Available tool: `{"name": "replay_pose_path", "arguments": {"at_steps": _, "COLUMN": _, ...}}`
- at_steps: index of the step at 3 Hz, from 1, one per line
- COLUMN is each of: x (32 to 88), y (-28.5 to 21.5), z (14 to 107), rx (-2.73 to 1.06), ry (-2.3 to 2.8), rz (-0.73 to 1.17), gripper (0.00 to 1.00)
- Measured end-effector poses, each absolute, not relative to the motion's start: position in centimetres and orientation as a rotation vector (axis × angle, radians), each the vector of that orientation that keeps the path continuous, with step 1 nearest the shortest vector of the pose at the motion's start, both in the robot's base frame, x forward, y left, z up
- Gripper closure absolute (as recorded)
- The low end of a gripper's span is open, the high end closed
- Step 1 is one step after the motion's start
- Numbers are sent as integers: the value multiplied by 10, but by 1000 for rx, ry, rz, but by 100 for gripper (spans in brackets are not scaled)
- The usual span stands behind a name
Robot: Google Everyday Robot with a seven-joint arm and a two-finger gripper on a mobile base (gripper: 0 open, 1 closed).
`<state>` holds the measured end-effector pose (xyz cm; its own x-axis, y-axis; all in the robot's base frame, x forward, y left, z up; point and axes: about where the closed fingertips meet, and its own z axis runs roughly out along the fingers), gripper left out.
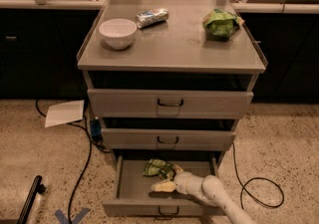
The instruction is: Pick green jalapeno chip bag from bottom drawer and place on counter
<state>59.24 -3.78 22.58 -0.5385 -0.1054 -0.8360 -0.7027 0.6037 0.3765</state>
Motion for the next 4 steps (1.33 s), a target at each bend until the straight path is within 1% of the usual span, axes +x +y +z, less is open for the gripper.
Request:
{"name": "replay_pose_path", "arguments": {"at_steps": 1, "x": 599, "y": -34, "z": 218, "rx": -684, "ry": 1990, "rz": 865, "gripper": 0}}
{"name": "replay_pose_path", "arguments": {"at_steps": 2, "x": 619, "y": -32, "z": 217, "rx": -755, "ry": 1956, "rz": 788, "gripper": 0}}
{"name": "replay_pose_path", "arguments": {"at_steps": 3, "x": 641, "y": -37, "z": 217, "rx": -821, "ry": 1944, "rz": 688, "gripper": 0}}
{"name": "replay_pose_path", "arguments": {"at_steps": 4, "x": 652, "y": -44, "z": 203, "rx": -824, "ry": 1965, "rz": 628, "gripper": 0}}
